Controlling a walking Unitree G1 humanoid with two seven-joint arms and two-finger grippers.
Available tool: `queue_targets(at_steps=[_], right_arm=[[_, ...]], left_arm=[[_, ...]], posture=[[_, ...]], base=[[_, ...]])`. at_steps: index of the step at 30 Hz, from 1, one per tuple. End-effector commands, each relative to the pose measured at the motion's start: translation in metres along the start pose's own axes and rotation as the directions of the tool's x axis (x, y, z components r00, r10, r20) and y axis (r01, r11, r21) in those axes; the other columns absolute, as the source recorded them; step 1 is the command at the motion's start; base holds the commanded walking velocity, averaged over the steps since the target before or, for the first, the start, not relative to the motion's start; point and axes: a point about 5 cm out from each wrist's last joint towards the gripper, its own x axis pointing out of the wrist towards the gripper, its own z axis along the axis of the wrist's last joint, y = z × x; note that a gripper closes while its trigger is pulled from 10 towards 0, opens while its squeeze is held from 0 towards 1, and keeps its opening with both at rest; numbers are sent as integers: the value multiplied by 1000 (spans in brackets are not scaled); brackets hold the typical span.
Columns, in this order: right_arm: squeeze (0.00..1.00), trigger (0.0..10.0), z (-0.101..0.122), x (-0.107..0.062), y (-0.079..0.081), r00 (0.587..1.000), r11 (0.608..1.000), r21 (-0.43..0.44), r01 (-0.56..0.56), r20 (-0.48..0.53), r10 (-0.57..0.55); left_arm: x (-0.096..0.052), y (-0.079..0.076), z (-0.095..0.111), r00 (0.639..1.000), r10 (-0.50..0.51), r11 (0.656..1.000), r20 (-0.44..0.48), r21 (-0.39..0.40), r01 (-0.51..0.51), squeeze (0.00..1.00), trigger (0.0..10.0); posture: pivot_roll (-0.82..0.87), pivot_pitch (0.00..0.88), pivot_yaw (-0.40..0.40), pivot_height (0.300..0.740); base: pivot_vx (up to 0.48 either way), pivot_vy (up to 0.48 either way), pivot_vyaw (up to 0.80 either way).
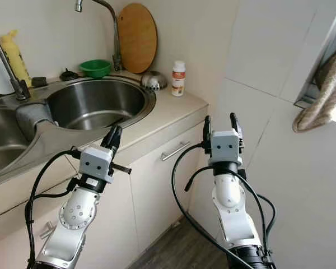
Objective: Kitchen organization
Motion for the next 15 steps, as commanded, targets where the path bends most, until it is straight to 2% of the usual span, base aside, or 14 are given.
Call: queue_targets(at_steps=[1, 3, 5, 7, 13, 15], right_arm=[[0, 10000, -1, 1, -3, 1000, 1000, -11, 12, -2, -12], [0, 10000, -1, 1, -3, 1000, 1000, -10, 14, -2, -14], [0, 10000, -2, 1, -2, 1000, 1000, -10, 14, -2, -14], [0, 10000, -2, 2, -2, 1000, 1000, -9, 14, -2, -14], [0, 10000, -2, 2, -1, 1000, 1000, -5, 14, -3, -14], [0, 10000, -2, 2, -1, 1000, 1000, -5, 14, -3, -14]], left_arm=[[2, -1, 0, 1000, -3, 1000, -10, -18, 3, 0, 10000], [2, -1, -1, 1000, -4, 999, -13, -36, 4, 0, 10000], [2, 0, 0, 1000, -7, 1000, -4, -21, 7, 0, 10000], [1, 0, 3, 1000, -3, 1000, 24, -23, 3, 0, 10000], [1, 0, 3, 1000, -6, 1000, 18, -13, 7, 0, 10000], [1, 0, 3, 1000, -8, 1000, 19, -12, 8, 0, 10000]], posture=[[-63, 0, -23, 740], [-61, 0, -23, 740], [-60, 0, -22, 740], [-58, 0, -22, 740], [-56, 0, -22, 740], [-55, 0, -23, 740]], base=[[0, 0, 0], [0, 480, 0], [0, 480, 0], [0, 0, -800], [0, 0, -800], [0, 0, 0]])
